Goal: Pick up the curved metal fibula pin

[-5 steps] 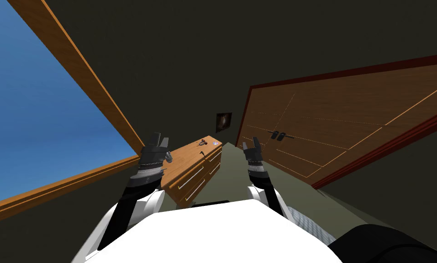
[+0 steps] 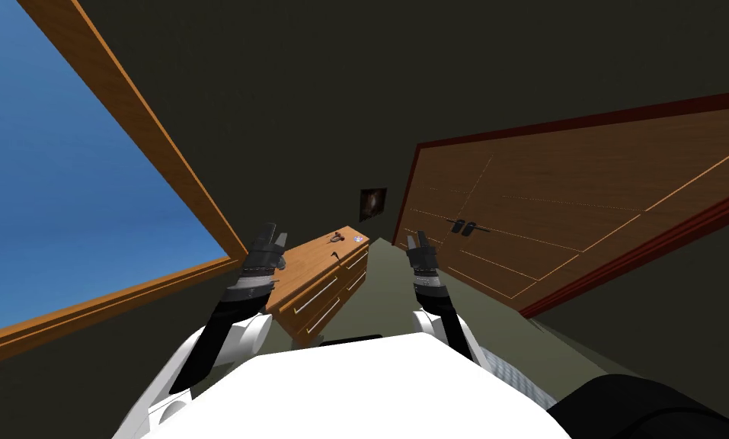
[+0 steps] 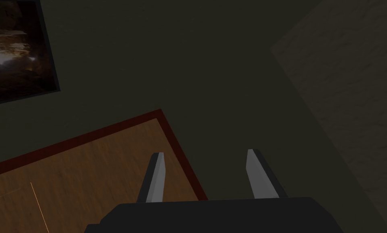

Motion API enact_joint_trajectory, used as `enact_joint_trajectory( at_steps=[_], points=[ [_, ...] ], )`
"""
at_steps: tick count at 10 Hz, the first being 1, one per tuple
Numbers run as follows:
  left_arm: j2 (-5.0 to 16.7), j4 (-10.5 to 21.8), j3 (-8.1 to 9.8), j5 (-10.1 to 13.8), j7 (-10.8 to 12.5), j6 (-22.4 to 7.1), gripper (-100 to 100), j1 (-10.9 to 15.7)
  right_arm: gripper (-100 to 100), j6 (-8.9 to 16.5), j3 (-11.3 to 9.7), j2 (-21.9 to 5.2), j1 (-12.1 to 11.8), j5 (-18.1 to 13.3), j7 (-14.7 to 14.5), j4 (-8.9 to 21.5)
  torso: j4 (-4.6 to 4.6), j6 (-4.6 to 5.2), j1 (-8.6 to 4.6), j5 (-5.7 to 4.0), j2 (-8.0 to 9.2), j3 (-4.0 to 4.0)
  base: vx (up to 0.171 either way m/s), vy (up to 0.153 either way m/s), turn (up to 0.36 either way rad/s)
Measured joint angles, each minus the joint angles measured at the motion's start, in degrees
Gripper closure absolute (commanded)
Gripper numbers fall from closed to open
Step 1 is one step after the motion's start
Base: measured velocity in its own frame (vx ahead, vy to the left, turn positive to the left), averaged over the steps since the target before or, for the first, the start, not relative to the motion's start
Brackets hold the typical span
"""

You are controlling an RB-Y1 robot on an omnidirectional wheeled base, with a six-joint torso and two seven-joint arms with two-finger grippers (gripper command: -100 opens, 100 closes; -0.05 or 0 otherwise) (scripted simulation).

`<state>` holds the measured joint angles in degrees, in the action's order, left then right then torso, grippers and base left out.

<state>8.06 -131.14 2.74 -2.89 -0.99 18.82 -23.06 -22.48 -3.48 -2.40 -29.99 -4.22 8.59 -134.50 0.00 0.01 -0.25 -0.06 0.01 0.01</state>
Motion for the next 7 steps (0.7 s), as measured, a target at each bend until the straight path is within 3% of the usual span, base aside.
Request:
enact_joint_trajectory(
  at_steps=[7],
  points=[
    [5.47,8.02,0.88,2.00,0.01,-8.93,-100,5.04,0,0.00,0.00,0.00,0.00,0.00,0.00,0.00,-0.02,0.00,0.01,0.00,-0.07,-0.04,0.007,-0.064,-0.019]
  ],
)
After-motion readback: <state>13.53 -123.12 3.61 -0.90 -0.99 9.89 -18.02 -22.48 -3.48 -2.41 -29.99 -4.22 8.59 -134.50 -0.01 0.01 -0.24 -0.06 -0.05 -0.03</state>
